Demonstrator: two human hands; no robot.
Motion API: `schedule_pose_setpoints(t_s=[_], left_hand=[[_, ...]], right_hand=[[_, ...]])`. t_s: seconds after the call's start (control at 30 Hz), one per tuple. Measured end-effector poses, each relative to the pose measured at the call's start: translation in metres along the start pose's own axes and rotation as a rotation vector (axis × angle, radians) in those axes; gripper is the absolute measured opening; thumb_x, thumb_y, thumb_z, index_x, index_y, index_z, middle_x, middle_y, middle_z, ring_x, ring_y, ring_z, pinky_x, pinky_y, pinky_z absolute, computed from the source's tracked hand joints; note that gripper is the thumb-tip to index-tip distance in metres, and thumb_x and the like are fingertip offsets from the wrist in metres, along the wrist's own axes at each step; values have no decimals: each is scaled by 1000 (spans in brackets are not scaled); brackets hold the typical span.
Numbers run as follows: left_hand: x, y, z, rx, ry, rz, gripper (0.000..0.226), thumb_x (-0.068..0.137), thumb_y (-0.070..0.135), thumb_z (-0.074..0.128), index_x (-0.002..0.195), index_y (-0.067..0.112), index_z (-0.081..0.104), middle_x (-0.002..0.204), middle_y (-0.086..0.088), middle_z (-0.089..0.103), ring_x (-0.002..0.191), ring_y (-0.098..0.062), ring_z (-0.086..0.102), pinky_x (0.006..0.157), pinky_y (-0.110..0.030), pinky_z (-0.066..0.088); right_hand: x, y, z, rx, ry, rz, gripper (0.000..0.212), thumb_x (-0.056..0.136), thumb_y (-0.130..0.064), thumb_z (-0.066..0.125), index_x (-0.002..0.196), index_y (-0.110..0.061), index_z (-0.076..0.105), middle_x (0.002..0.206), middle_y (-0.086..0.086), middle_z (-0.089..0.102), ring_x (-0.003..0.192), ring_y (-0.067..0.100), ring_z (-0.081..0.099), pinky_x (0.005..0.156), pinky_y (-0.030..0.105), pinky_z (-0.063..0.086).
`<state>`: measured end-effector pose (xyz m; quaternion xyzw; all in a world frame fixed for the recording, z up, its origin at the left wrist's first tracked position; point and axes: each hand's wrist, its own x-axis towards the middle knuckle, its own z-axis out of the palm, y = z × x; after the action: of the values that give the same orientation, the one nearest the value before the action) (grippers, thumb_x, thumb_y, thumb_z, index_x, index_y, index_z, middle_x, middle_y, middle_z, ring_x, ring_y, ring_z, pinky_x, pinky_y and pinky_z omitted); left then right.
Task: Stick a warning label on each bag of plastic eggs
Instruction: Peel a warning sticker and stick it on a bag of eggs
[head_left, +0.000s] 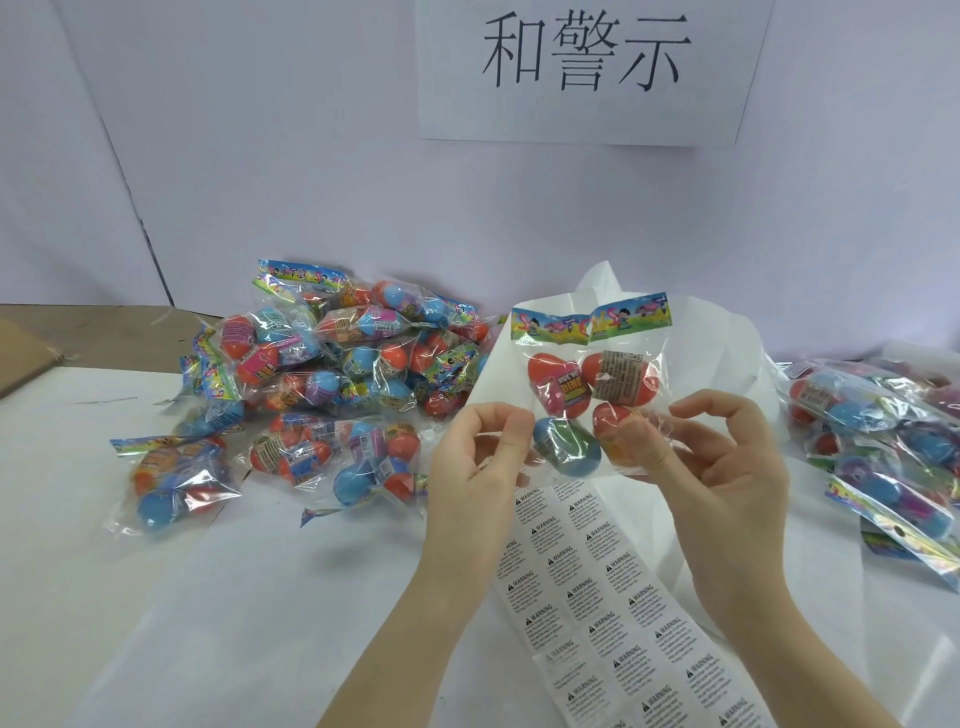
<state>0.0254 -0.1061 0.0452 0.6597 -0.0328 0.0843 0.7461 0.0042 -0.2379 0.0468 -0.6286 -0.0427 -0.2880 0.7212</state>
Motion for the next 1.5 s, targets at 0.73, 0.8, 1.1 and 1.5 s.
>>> schedule_pose_setpoints(t_s=[0.73,0.8,1.1,1.5], left_hand=[[-4,6,0,-86,-299,-190,37,59,34,82,88,12,73,91,-7,75,86,-21,71,77,-21,55],[-1,6,-2,-112,-277,-191,31,55,29,84,79,12,75,86,-6,75,81,-18,71,75,-22,56],[2,9,-11,-298,-300,-158,27,50,21,75,76,14,74,77,-2,74,70,-14,71,59,-18,53],[-5,-1,2,159,198,266,49,60,52,76,100,33,54,95,16,62,86,-1,58,77,-15,44]], right_hand=[[0,3,1,124,-119,238,29,71,-31,60,79,-4,55,59,4,67,50,11,63,54,20,52],[1,3,1,99,-131,258,30,68,-33,62,76,-5,54,58,3,67,50,11,63,55,19,52],[5,6,-4,9,-117,284,43,68,-44,66,95,-12,65,75,-1,72,70,10,66,62,20,53],[1,5,-4,41,77,38,29,54,-39,78,80,-27,72,70,-6,69,62,6,60,61,15,50]])
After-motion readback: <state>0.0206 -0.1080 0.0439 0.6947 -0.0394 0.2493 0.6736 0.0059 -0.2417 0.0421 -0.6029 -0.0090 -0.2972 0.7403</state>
